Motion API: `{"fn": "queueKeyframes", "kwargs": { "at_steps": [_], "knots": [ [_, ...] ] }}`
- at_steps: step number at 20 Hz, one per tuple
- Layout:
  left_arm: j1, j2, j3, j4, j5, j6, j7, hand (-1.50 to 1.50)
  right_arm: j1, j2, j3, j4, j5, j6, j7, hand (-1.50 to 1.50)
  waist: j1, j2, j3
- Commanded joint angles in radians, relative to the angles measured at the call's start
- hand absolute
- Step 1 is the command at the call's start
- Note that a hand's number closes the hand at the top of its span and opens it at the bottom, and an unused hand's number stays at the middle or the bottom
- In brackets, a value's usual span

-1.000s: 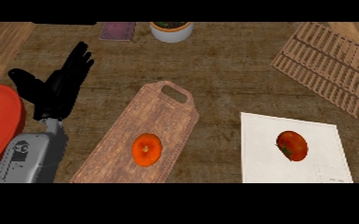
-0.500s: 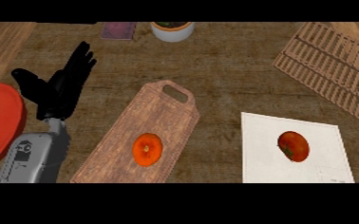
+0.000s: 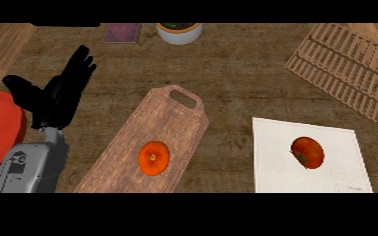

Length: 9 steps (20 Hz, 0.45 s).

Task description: Pick the can from the placemat and place it in the tiered shelf

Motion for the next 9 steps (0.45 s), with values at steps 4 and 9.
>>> {"fn": "queueKeyframes", "kwargs": {
  "at_steps": [4, 9],
  "knots": [
    [0.007, 0.01, 0.023, 0.016, 0.0, 0.005, -0.019, 0.0, 0.057, -0.012, -0.019, -0.047, -0.031, 0.193, -0.167, -1.5, -0.028, 0.0, 0.005],
    [0.021, 0.004, 0.021, -0.022, 0.013, 0.009, 0.011, 0.0, 0.117, -0.029, -0.012, -0.113, -0.034, 0.199, -0.224, -1.5, -0.037, -0.011, 0.007]
  ]
}}
